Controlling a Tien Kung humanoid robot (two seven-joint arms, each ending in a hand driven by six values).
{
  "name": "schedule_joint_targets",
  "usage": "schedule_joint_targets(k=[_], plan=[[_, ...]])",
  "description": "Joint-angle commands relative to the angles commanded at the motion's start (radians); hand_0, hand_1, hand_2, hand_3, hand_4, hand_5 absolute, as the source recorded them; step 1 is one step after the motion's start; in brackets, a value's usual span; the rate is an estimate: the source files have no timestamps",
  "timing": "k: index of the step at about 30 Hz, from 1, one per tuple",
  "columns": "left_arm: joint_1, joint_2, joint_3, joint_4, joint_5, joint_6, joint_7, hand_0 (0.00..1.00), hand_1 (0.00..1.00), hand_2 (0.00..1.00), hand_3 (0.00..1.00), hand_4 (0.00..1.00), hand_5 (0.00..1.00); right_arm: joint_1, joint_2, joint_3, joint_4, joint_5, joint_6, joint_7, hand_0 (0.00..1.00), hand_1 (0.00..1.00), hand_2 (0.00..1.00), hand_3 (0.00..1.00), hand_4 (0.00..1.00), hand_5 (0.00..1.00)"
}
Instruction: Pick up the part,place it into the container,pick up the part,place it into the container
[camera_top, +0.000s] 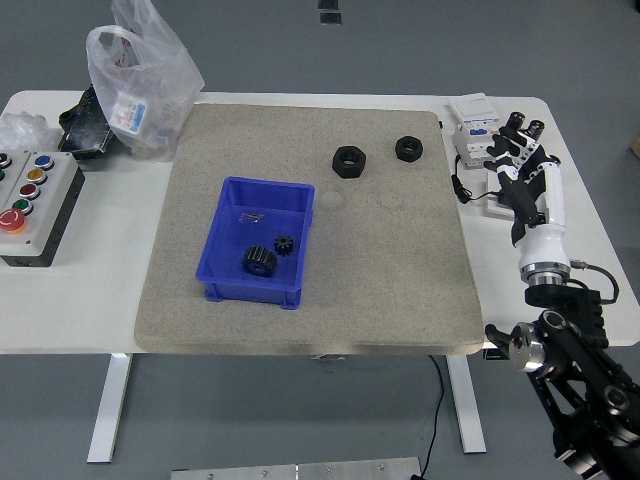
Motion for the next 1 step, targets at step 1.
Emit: schedule_joint_targets(k=[1], plan=[[0.0,0.0,-0.001,0.0,0.001,0.0,0.0,0.613,0.605,0.588,0.613,0.596,0.372,-0.003,0.0,0.002,0.0,0.001,0.0,0.0,0.66,0.697,0.72,0.692,0.69,0.422]])
